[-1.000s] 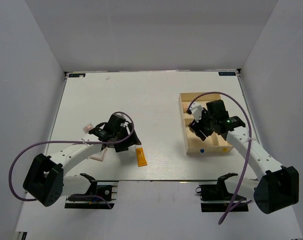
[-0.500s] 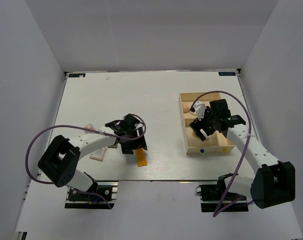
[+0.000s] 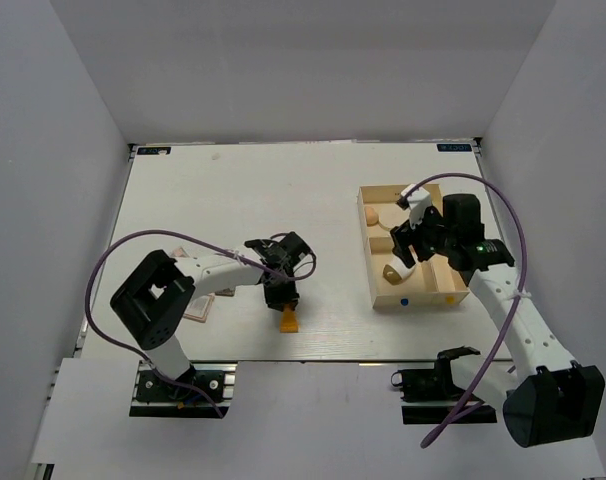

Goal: Organize the makeup

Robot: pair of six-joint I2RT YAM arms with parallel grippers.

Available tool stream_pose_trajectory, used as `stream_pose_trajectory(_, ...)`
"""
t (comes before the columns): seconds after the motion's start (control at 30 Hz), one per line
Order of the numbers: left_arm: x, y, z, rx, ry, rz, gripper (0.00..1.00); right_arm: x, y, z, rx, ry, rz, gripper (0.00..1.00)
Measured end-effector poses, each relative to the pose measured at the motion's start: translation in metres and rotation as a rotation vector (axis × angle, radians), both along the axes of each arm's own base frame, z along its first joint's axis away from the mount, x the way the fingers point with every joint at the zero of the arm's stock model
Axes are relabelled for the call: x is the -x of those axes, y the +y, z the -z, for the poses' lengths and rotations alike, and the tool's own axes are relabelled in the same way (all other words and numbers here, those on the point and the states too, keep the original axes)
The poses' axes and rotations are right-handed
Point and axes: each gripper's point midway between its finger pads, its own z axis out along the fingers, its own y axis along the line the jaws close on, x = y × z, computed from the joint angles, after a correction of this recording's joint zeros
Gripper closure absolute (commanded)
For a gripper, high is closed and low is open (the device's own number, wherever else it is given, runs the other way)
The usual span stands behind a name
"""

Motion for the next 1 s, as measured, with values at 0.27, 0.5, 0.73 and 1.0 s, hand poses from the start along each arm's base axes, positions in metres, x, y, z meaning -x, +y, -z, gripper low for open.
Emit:
stream_pose_trajectory(0.27, -0.008, -0.041, -0.013, 0.035, -0.056, 0.091, 0.76, -0.001, 0.003, -0.043, -0.118, -0.138, 0.015, 0.33)
stream_pose_trajectory(0.5, -0.032, -0.117, -0.071, 0.279, -0.196, 0.221, 0.76, -0.001, -0.001, -0.065, -0.174, -0.228, 0.049, 0.34)
stream_pose_trajectory(0.73, -0.062, -0.194, -0.151, 0.564, -0.344, 0.338, 0.70, -0.001, -0.010, -0.061, -0.189, -0.237, 0.101, 0.32)
stream_pose_trajectory(1.0, -0.082, -0.272, -0.137, 0.698, -0.309, 0.442, 0.23, 0.001, -0.015, -0.070, -0.209, -0.275, 0.130, 0.27)
